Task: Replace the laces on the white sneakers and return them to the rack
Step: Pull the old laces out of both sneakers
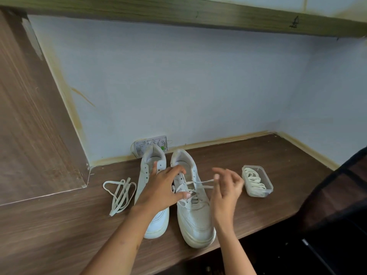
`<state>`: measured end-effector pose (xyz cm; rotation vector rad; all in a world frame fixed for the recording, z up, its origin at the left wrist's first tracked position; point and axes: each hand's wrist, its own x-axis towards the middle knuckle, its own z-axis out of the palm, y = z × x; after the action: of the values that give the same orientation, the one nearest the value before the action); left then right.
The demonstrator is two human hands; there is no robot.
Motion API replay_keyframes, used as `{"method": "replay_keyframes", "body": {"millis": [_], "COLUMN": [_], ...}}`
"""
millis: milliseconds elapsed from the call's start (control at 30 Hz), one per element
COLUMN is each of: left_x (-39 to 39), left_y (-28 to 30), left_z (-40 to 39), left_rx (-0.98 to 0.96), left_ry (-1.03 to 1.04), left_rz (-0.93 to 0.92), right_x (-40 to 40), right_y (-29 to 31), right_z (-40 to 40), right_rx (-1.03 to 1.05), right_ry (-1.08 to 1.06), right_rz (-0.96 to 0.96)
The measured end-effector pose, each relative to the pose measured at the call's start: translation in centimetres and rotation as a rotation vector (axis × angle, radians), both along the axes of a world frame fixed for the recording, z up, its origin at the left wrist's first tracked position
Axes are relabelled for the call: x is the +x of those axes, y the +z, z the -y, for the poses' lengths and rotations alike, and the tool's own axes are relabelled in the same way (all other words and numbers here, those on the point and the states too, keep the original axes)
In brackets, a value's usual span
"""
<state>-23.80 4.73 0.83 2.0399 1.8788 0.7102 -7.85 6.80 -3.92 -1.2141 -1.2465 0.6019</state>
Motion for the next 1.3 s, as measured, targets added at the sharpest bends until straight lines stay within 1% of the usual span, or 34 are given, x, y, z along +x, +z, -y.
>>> {"method": "replay_keyframes", "body": {"millis": [67,100,133,167,200,233,267,300,367,400,433,467,500,533,600,667,700,733,767,800,867,933,1033,1067,1100,1133,1200,1300], "left_x": [-0.1,-0.2,-0.3,-0.3,-0.4,-0.5,-0.6,-0.7,-0.7,-0.7,-0.7,-0.8,-0.8,-0.9,-0.9,-0.8,-0.8,-0.9,-1.0,-1.2,-1.6,-1.8,-1.9,-2.0,-2.0,-2.0,-2.1,-2.5], "left_y": [-0.2,-0.3,-0.4,-0.5,-0.5,-0.5,-0.5,-0.4,-0.3,-0.4,-0.4,-0.6,-0.6,-0.8,-0.9,-1.1,-1.2,-1.3,-1.4,-1.6,-1.9,-2.0,-2.3,-2.4,-2.4,-2.5,-2.4,-2.4], "left_z": [-0.1,-0.2,-0.3,-0.3,-0.2,-0.2,-0.1,-0.1,0.0,0.0,-0.1,-0.2,-0.2,-0.3,-0.4,-0.5,-0.5,-0.6,-0.7,-0.8,-0.9,-1.0,-1.3,-1.4,-1.4,-1.5,-1.5,-1.5], "left_rx": [0.016,0.019,0.020,0.019,0.014,0.003,-0.008,-0.020,-0.033,-0.033,-0.030,-0.030,-0.029,-0.027,-0.017,0.001,0.008,0.013,0.014,0.002,-0.028,-0.052,-0.065,-0.059,-0.053,-0.053,-0.067,-0.094], "left_ry": [-0.005,-0.010,-0.014,-0.018,-0.021,-0.021,-0.021,-0.020,-0.026,-0.030,-0.030,-0.029,-0.029,-0.030,-0.030,-0.028,-0.029,-0.032,-0.039,-0.046,-0.057,-0.063,-0.050,-0.043,-0.040,-0.041,-0.068,-0.116], "left_rz": [0.017,0.023,0.027,0.027,0.028,0.033,0.041,0.046,0.039,0.032,0.027,0.026,0.029,0.038,0.047,0.046,0.049,0.056,0.063,0.079,0.092,0.071,0.061,0.058,0.057,0.066,0.095,0.113], "right_x": [-0.3,-0.6,-0.9,-1.1,-1.3,-1.4,-1.3,-1.2,-0.4,0.1,0.6,0.9,1.1,1.1,0.5,-0.4,-0.8,-1.2,-1.3,-1.3,-1.1,-0.6,1.3,2.1,2.7,3.1,3.2,2.3], "right_y": [-0.7,-1.0,-1.3,-1.6,-1.7,-1.8,-1.6,-1.2,-0.1,0.3,0.5,0.5,0.4,0.3,0.1,-0.5,-0.9,-1.2,-1.5,-1.6,-1.2,-0.6,0.1,0.2,0.2,0.2,0.3,0.2], "right_z": [-0.2,-0.2,0.0,0.1,0.1,0.0,-0.2,-0.3,-0.5,-0.5,-0.5,-0.6,-0.7,-0.7,-0.5,-0.2,0.0,0.2,0.2,0.1,-0.3,-0.7,-1.3,-1.4,-1.5,-1.5,-1.3,-0.8], "right_rx": [0.027,0.000,-0.035,-0.060,-0.069,-0.064,-0.066,-0.087,-0.130,-0.133,-0.133,-0.126,-0.099,-0.066,0.004,0.006,-0.005,-0.032,-0.063,-0.095,-0.134,-0.133,-0.124,-0.131,-0.140,-0.157,-0.174,-0.092], "right_ry": [0.112,0.171,0.226,0.248,0.223,0.155,0.067,-0.038,-0.233,-0.333,-0.429,-0.484,-0.487,-0.430,-0.218,-0.012,0.079,0.155,0.202,0.222,0.207,0.048,-0.318,-0.397,-0.441,-0.451,-0.403,-0.326], "right_rz": [0.372,0.511,0.582,0.606,0.601,0.568,0.495,0.355,-0.006,-0.123,-0.155,-0.132,-0.079,-0.015,0.212,0.522,0.635,0.687,0.675,0.614,0.401,0.165,-0.196,-0.276,-0.296,-0.262,-0.174,-0.037]}}
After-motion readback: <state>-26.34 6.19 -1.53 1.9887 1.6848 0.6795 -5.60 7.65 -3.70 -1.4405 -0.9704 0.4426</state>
